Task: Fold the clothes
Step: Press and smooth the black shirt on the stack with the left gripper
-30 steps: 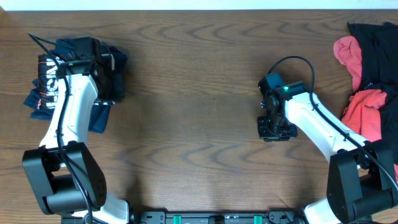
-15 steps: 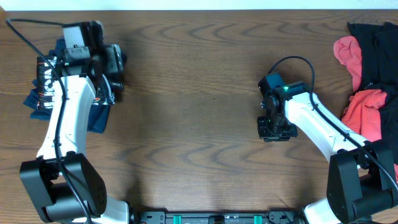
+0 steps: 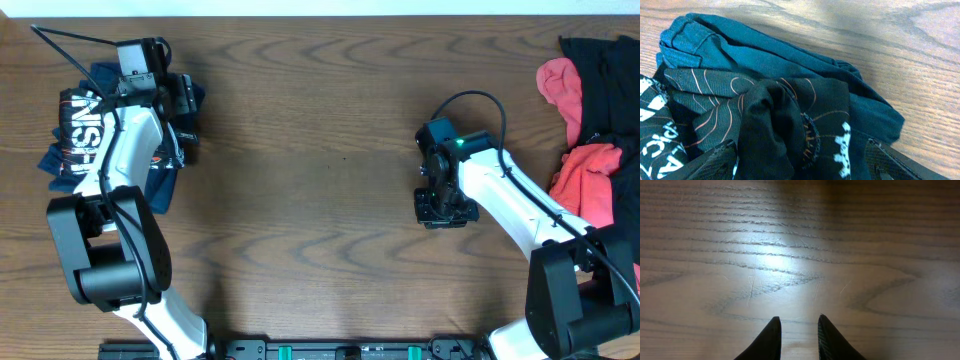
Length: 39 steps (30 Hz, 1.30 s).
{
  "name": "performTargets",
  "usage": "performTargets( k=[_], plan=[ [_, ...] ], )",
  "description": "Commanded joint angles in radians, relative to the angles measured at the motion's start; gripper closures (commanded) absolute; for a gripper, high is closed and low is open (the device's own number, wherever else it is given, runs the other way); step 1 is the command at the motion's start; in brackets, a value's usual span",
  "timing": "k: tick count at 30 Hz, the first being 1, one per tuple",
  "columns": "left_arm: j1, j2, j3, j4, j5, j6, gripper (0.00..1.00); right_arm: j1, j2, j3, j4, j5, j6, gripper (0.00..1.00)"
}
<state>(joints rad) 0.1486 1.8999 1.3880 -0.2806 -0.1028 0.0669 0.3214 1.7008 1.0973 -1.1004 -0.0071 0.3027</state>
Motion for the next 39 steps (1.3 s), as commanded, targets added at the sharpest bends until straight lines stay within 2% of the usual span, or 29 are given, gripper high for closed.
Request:
performTargets(
  k=[1,4,6,14,16,18,21,22,26,31,39],
  plan=[
    [0.003,0.006,0.008,0.025,-0.018,-0.003,0.23,-0.01,-0.01,0.0,0.001,0.006,-0.012,0.76],
    [0.003,0.007,0.008,0.03,-0.018,-0.002,0.4,-0.01,-0.01,0.0,0.001,0.007,-0.012,0.77],
    [0.003,0.008,0.007,0.028,-0.018,-0.002,0.47,-0.01,-0.01,0.0,0.0,0.007,-0.012,0.77],
    [0.003,0.047,0.002,0.027,-0.018,-0.002,0.47,-0.01,-0.01,0.0,-0.001,0.007,-0.012,0.77],
    [0.003,0.047,0.002,0.03,-0.018,-0.002,0.5,-0.01,-0.01,0.0,0.0,0.007,-0.012,0.77],
    [0.003,0.047,0.002,0.037,-0.019,-0.001,0.61,-0.01,-0.01,0.0,0.0,0.007,-0.012,0.77],
    [0.003,0.045,0.002,0.037,-0.021,-0.002,0.91,-0.01,-0.01,0.0,0.0,0.007,-0.012,0.77],
    [0.003,0.042,0.002,0.035,-0.021,-0.002,0.94,-0.01,-0.01,0.0,0.0,0.007,-0.012,0.77],
    [-0.003,0.006,0.002,0.026,-0.009,-0.001,0.94,-0.01,-0.01,0.0,0.001,0.007,-0.012,0.77],
    [-0.03,-0.045,0.002,-0.009,0.145,0.048,0.94,-0.01,-0.01,0.0,0.011,0.007,-0.012,0.77],
    [-0.066,-0.024,-0.005,-0.074,0.145,0.056,0.93,-0.01,-0.01,0.0,0.008,0.007,-0.012,0.77]
  ],
)
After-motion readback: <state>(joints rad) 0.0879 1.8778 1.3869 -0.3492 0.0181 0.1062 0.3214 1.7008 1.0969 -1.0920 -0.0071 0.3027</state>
